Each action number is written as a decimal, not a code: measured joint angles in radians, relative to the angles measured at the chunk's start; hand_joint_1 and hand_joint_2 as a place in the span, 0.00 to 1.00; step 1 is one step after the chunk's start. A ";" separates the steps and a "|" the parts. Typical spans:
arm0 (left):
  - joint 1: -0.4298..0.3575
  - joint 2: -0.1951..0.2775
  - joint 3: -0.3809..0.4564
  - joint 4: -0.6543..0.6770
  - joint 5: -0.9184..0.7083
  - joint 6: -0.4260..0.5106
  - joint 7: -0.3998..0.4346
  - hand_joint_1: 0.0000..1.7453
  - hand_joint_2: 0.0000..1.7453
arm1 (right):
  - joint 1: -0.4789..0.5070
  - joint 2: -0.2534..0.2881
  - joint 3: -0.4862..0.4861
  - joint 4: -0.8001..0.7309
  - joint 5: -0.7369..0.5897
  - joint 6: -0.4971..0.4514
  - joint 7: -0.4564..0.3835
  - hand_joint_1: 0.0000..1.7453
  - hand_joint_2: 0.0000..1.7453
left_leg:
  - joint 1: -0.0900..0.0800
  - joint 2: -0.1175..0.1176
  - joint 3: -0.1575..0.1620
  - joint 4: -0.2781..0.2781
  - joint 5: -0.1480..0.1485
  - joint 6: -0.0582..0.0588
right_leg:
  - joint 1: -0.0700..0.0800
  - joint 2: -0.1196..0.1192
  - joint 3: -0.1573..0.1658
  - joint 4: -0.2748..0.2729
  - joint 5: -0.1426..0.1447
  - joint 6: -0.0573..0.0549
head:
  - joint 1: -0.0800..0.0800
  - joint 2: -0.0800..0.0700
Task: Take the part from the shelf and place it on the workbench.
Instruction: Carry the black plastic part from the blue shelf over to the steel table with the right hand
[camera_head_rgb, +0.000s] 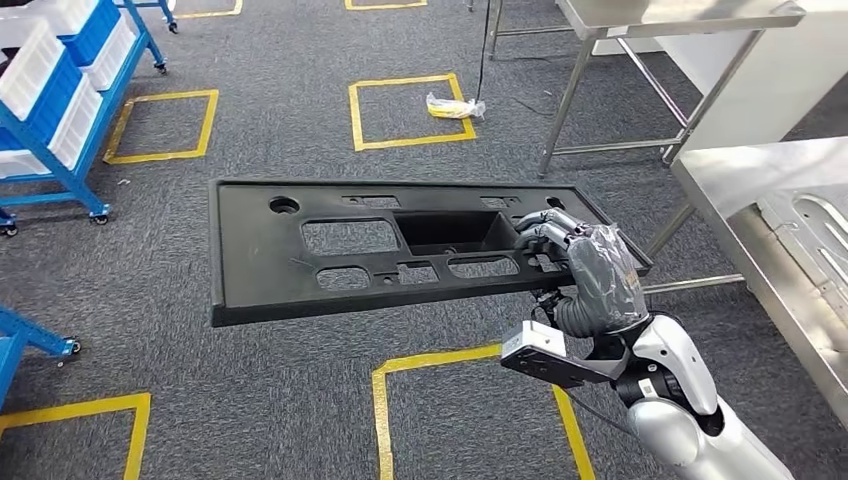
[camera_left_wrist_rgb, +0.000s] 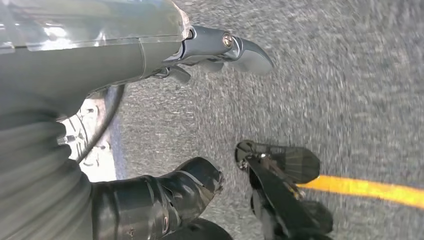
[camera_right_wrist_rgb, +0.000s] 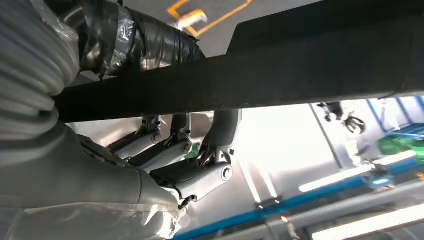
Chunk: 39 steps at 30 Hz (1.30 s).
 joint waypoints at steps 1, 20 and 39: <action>0.001 0.000 0.000 0.000 -0.001 -0.001 0.000 0.00 1.00 | 0.001 0.001 0.000 0.000 0.000 0.000 0.000 1.00 1.00 | -0.001 -0.003 -0.025 0.039 -0.003 0.001 | 0.002 0.014 0.000 0.002 -0.001 -0.002 | 0.000 0.000; 0.002 0.004 0.000 0.000 -0.001 -0.004 0.001 0.00 1.00 | -0.001 -0.001 0.000 0.007 0.000 0.003 0.001 1.00 1.00 | -0.005 0.056 0.113 -0.257 0.137 0.033 | -0.021 -0.042 -0.084 0.132 -0.025 0.067 | 0.003 0.000; 0.001 0.007 0.000 0.000 0.005 -0.008 0.002 0.00 1.00 | -0.007 0.001 0.002 0.010 0.000 0.005 0.003 1.00 1.00 | -0.007 -0.088 0.058 -0.215 0.153 0.019 | -0.003 0.115 -0.016 0.041 -0.029 0.022 | 0.002 0.000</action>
